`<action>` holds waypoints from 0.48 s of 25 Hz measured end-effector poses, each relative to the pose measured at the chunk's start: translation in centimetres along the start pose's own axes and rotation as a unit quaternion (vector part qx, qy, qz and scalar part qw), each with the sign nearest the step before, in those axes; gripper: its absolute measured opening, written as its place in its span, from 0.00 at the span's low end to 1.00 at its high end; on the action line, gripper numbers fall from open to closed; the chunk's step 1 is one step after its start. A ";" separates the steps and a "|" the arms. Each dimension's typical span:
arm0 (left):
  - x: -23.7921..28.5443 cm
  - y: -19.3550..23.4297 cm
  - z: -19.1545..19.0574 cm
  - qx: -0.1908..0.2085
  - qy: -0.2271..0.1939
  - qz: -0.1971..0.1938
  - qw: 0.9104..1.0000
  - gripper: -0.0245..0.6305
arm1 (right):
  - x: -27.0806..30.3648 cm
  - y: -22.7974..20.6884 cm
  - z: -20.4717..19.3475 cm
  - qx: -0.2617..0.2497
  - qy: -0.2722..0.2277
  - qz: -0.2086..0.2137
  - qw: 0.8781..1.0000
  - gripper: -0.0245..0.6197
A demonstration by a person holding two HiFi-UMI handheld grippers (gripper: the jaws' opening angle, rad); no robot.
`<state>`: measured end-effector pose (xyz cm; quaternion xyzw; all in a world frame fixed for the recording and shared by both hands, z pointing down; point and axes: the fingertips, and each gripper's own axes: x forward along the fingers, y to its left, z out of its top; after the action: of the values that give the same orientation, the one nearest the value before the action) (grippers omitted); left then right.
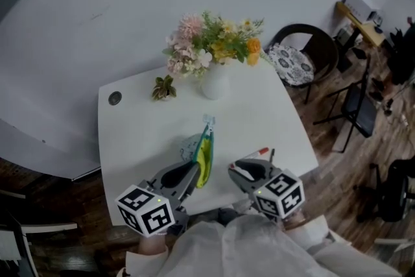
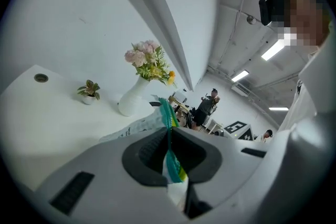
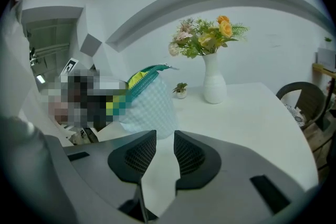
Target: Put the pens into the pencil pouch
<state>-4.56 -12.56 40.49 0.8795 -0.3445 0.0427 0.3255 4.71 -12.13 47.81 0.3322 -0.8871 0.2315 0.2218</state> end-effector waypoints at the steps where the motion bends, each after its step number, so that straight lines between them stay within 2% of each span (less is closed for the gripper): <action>1: -0.2 0.1 0.0 -0.005 -0.001 0.001 1.000 0.07 | 0.0 0.0 -0.3 -0.005 0.006 0.003 1.000 0.20; 5: -0.6 0.7 -0.1 -0.017 -0.007 0.002 1.000 0.07 | 0.3 -0.4 -1.5 -0.046 0.037 0.005 0.998 0.20; 12: -1.3 1.6 0.4 -0.043 -0.024 0.009 0.999 0.07 | 1.4 -0.5 -2.8 -0.134 0.098 0.006 0.986 0.20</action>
<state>-6.60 -12.93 40.70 0.8625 -0.3616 0.0096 0.3540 4.79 -11.58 50.96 0.2695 -0.8861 0.1433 0.3488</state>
